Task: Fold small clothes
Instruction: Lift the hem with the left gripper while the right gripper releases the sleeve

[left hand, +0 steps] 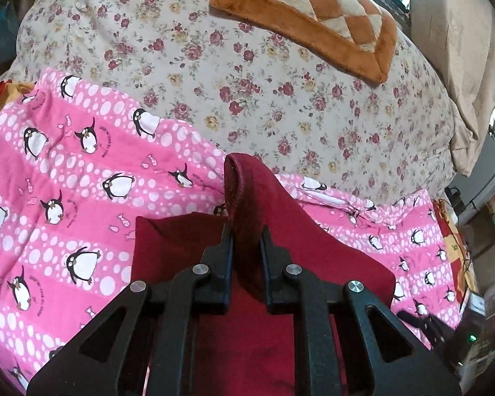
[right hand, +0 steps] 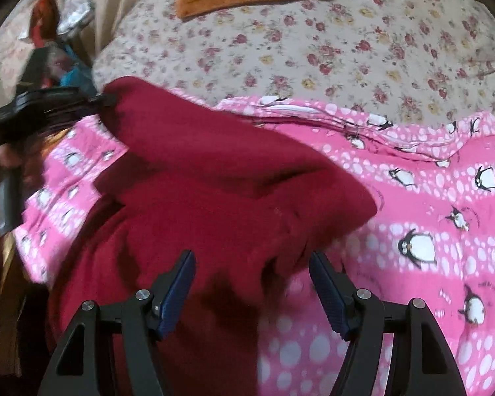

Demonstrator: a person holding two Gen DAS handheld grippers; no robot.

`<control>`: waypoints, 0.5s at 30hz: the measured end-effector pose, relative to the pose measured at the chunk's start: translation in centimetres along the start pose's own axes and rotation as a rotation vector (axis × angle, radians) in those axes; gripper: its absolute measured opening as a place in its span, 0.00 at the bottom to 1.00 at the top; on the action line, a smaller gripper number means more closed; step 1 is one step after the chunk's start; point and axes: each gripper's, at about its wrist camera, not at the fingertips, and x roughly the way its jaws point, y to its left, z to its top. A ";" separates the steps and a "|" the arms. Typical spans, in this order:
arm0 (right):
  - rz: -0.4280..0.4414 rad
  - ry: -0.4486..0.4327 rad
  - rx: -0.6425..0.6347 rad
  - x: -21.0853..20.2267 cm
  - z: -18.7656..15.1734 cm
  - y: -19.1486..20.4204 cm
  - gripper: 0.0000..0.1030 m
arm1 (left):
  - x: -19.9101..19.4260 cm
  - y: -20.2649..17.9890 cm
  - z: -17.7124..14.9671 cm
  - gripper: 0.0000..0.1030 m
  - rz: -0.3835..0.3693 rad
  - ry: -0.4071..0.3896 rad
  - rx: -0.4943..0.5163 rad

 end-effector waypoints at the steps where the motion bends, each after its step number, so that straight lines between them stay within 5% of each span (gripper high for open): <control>1: -0.044 0.014 -0.010 0.8 0.4 0.1 0.66 | 0.0 -0.1 0.0 0.12 -0.001 0.000 0.000; 4: -0.161 0.070 -0.076 2.9 1.2 0.1 0.49 | -0.5 -0.2 0.4 0.12 -0.013 -0.010 -0.005; 11: -0.288 0.108 -0.129 3.2 1.0 -2.0 0.44 | -2.0 -1.6 1.9 0.12 -0.075 -0.030 -0.010; 15: -0.264 0.092 -0.015 1.5 -0.4 -4.9 0.43 | -2.6 -2.6 1.7 0.12 -0.103 -0.025 0.001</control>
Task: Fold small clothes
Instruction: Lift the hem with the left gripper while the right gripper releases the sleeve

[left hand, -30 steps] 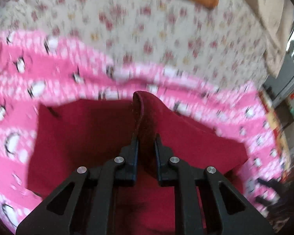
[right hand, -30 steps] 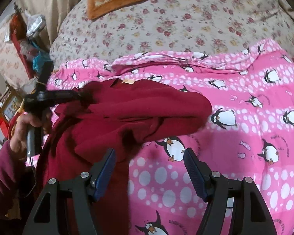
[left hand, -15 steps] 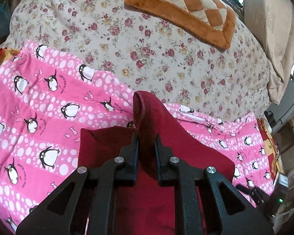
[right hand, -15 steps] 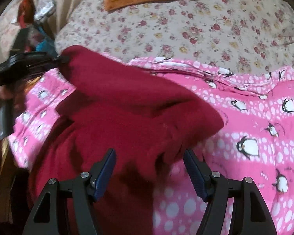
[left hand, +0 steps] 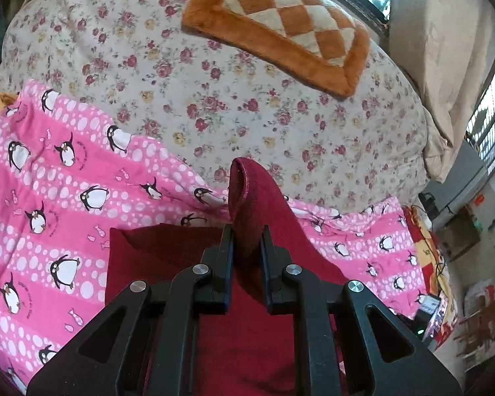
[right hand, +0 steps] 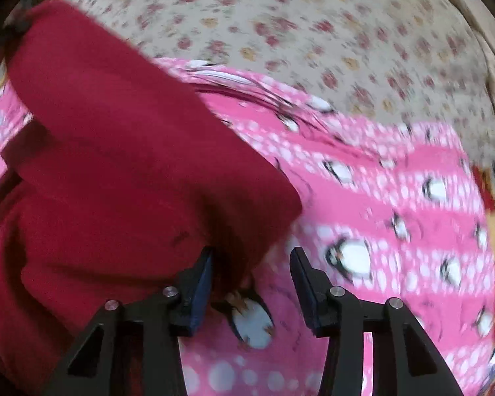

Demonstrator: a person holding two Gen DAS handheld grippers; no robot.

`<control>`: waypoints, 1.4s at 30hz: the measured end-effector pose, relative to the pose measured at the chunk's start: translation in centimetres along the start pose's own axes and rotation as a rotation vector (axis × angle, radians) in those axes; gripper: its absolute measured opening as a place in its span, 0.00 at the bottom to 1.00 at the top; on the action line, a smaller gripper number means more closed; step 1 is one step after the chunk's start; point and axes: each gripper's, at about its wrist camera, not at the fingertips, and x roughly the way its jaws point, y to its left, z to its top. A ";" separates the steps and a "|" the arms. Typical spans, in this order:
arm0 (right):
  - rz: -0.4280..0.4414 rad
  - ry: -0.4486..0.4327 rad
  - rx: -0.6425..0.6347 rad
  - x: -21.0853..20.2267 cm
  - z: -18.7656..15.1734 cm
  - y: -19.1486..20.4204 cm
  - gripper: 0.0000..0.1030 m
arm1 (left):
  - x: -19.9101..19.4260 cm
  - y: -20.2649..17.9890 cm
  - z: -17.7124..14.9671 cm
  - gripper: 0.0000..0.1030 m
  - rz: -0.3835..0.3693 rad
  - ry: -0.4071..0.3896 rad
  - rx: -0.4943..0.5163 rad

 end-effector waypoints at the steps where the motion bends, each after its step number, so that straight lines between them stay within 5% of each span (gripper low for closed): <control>1: 0.018 -0.012 0.039 -0.6 -0.3 -0.8 0.43 | -0.2 -0.3 0.0 0.12 0.007 -0.009 0.006; 3: -0.003 -0.060 0.103 -2.0 -0.6 -1.7 0.43 | -0.8 -0.9 0.2 0.12 -0.015 -0.017 0.007; 6: 0.128 -0.118 0.162 -3.8 -0.4 -2.0 0.47 | -1.6 -2.0 0.7 0.12 -0.032 -0.033 0.016; 9: 0.167 -0.093 0.073 -3.2 0.3 0.7 0.49 | -2.6 -3.0 1.1 0.12 -0.041 -0.049 0.032; 16: 0.036 0.046 -0.004 1.9 0.8 3.1 0.50 | -5.7 -4.1 2.6 0.12 -0.038 -0.112 0.049; 20: -0.022 -0.071 0.050 -1.8 -0.3 0.5 0.51 | -5.5 -2.2 2.0 0.12 -0.010 -0.108 0.032; 23: -0.048 -0.122 0.058 -4.0 -1.6 -1.0 0.67 | -2.9 0.9 -0.8 0.12 0.042 -0.045 -0.006; 28: 0.117 -0.011 0.079 -3.6 -4.6 -1.5 0.67 | 2.8 6.6 -6.1 0.12 0.153 0.104 -0.083; 34: 0.281 -0.079 0.244 -5.2 -3.4 -4.3 0.69 | 3.8 8.5 -8.6 0.12 0.177 0.135 -0.120; 42: 0.444 0.131 0.429 6.5 1.3 -3.8 0.67 | 4.0 7.0 -8.3 0.12 0.181 0.132 -0.068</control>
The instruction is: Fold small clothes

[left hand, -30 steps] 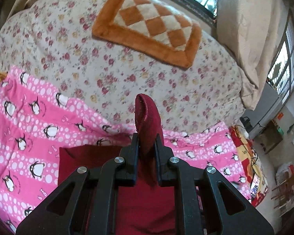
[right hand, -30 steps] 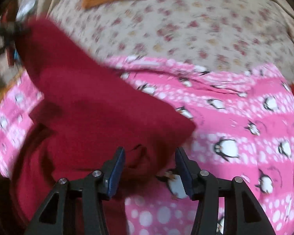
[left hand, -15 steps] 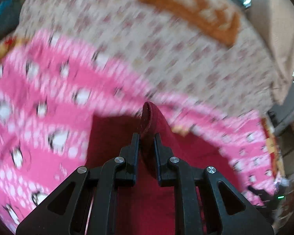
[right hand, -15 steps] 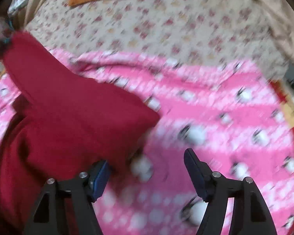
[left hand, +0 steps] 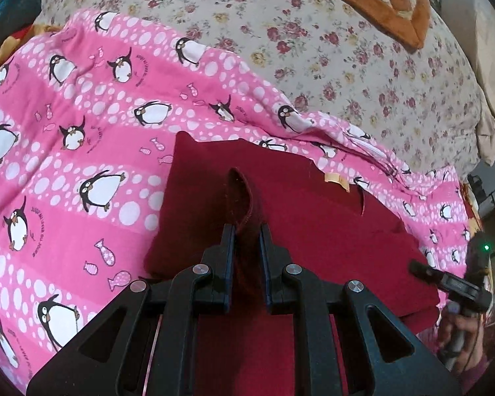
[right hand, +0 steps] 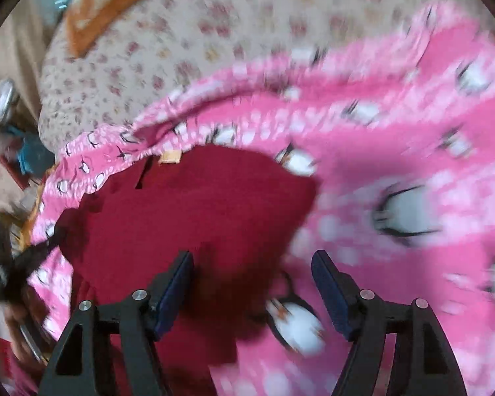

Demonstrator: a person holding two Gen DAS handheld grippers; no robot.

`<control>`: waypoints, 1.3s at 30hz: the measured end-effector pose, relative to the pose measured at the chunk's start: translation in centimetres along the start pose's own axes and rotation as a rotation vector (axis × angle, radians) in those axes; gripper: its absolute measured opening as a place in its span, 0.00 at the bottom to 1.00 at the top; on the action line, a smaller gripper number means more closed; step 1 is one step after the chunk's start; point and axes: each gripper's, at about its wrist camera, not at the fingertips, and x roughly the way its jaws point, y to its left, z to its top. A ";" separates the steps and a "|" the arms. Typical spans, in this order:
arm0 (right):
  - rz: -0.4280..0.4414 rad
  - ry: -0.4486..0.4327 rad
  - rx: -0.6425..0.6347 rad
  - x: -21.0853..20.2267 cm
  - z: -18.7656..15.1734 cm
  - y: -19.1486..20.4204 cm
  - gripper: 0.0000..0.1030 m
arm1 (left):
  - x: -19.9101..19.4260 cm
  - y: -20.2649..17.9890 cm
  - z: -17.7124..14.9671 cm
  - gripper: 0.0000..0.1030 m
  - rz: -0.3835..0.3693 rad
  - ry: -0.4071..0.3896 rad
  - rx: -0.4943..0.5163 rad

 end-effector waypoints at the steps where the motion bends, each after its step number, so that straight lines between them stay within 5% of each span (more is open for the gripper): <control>1: -0.005 -0.022 -0.012 0.4 0.2 0.4 0.58 | -0.1 -0.2 0.1 0.12 -0.006 0.000 0.000; 4: -0.061 -0.095 -0.147 -1.0 0.6 2.8 0.13 | -1.1 -1.2 0.4 0.12 -0.043 -0.041 0.026; 6: -0.140 -0.168 -0.238 -2.5 1.1 4.0 0.09 | -1.2 -1.8 0.4 0.12 -0.037 -0.065 0.045; 11: -0.334 -0.202 -0.319 -1.2 2.3 4.2 0.09 | 3.7 -0.6 -1.3 0.15 0.061 0.047 0.021; 15: -0.324 -0.143 -0.262 0.5 2.3 2.2 0.11 | 3.7 1.1 -1.8 0.18 0.018 0.046 -0.031; 16: -0.319 -0.140 -0.246 0.1 2.2 1.9 0.16 | 3.4 1.1 -1.8 0.18 0.018 0.047 -0.030; 18: -0.369 -0.151 -0.217 -1.4 2.1 1.5 0.45 | 2.7 0.9 -1.7 0.19 0.034 0.047 -0.023; 21: -0.363 -0.189 -0.239 -4.1 0.7 2.3 0.45 | 1.3 0.4 -1.9 0.21 0.064 0.010 -0.008; 26: -0.254 -0.161 -0.366 -4.7 -1.8 6.0 0.45 | 0.8 -0.4 -2.1 0.47 0.084 -0.049 -0.010; 28: -0.291 -0.127 -0.425 -3.2 -2.7 6.9 0.45 | 1.7 -0.4 -2.3 0.47 0.112 -0.027 0.000; 30: -0.426 -0.075 -0.468 -0.9 -3.6 6.4 0.45 | 2.8 -0.1 -2.8 0.47 0.134 0.016 0.015; 39: -0.358 -0.125 -0.351 -5.6 -5.2 4.7 0.47 | 0.1 -0.1 -4.1 0.47 0.127 -0.008 0.028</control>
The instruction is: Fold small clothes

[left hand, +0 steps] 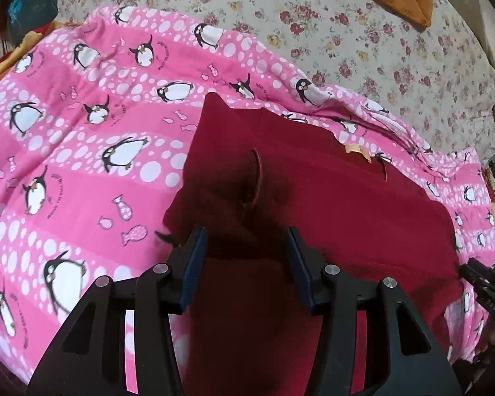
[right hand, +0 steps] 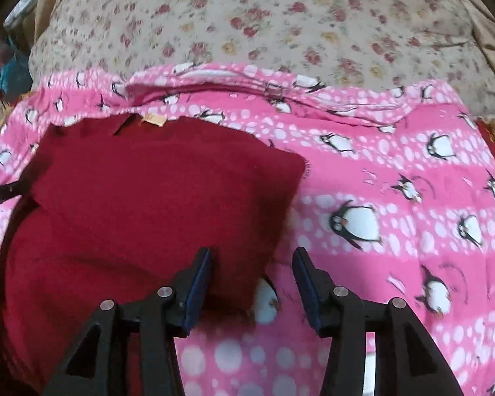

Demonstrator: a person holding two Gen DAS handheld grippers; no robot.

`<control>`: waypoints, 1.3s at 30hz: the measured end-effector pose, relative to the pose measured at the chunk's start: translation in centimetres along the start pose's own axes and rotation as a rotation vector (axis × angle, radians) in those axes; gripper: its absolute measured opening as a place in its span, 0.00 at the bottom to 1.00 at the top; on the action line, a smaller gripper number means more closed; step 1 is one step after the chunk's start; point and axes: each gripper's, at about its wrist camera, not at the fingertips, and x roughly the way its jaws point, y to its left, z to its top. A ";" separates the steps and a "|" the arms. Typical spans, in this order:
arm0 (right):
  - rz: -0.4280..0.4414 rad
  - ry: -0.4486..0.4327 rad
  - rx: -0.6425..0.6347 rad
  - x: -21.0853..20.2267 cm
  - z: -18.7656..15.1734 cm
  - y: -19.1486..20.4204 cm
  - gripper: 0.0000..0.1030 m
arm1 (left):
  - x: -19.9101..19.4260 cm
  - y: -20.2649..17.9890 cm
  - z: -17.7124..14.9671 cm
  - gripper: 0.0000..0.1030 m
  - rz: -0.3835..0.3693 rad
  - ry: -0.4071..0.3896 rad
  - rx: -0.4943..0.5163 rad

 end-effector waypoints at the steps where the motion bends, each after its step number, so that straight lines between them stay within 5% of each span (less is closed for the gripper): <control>1: 0.004 -0.005 0.004 -0.4 -0.2 -0.1 0.47 | -0.3 -0.1 -0.2 0.47 0.002 -0.003 0.007; 13: 0.133 0.042 0.069 -3.5 -4.3 1.0 0.49 | -4.7 -0.4 -4.4 0.47 0.048 -0.022 0.095; 17: 0.151 0.053 0.026 -4.7 -6.6 2.5 0.62 | -6.0 -0.7 -6.1 0.47 0.053 -0.025 0.126; 25: 0.138 0.079 -0.036 -6.1 -10.4 3.9 0.63 | -8.6 -0.7 -9.3 0.47 -0.003 -0.003 0.130; 39: 0.249 0.146 0.024 -7.2 -15.9 3.2 0.66 | -11.1 2.5 -17.0 0.47 -0.032 0.101 0.116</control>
